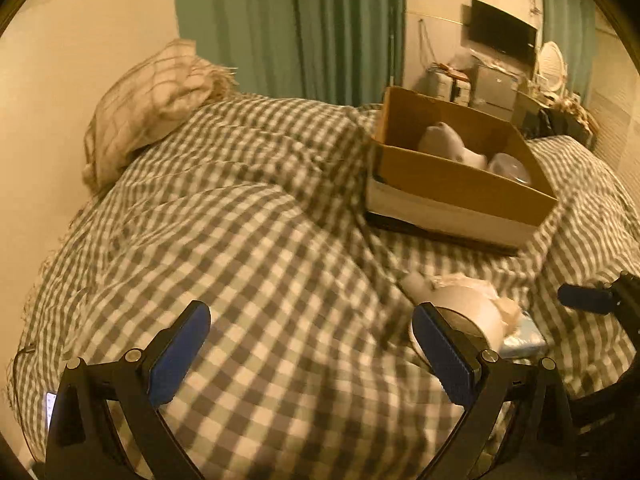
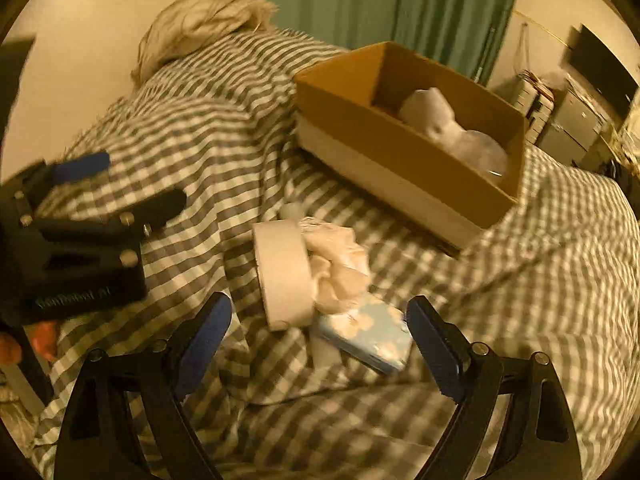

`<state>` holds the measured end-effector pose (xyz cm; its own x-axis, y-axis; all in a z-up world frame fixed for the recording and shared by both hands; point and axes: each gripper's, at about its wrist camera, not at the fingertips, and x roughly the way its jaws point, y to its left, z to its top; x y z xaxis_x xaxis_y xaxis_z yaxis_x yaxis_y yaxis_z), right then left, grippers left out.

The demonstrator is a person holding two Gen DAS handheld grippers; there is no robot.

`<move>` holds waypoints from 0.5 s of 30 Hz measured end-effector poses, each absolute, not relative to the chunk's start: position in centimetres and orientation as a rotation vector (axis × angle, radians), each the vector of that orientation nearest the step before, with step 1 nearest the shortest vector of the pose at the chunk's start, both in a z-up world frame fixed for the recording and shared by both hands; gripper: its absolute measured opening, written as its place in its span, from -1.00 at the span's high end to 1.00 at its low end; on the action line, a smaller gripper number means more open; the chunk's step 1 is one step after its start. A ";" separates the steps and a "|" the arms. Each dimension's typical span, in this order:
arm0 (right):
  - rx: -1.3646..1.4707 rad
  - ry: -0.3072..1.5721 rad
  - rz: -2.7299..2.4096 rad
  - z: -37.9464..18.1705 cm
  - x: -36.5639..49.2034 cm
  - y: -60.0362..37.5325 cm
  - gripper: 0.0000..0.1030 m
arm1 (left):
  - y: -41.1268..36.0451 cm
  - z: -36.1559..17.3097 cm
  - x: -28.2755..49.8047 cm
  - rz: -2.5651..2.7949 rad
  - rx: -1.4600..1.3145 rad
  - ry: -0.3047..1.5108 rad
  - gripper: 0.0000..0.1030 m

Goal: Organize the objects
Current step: 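Grasp the white tape roll with the right gripper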

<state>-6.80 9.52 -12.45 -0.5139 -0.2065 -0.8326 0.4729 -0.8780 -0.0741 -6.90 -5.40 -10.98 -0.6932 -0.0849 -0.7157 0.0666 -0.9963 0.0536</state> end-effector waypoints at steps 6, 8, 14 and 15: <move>1.357 0.389 -2.294 -14.8 -8.7 7.6 0.39 | -6.2 -11.3 -7.1 -2.813 1.218 0.000 -1.00; 1.366 0.372 -2.290 -15.0 -8.8 7.7 0.42 | -6.1 -11.3 -7.1 -2.817 1.216 -0.009 -1.00; 1.278 0.232 -2.352 -10.9 -7.3 10.4 0.46 | -4.6 -11.6 -7.1 -2.819 1.250 -0.073 -1.00; 1.251 0.208 -2.373 -9.9 -7.2 11.1 0.47 | -4.3 -11.6 -7.1 -2.819 1.255 -0.081 -1.00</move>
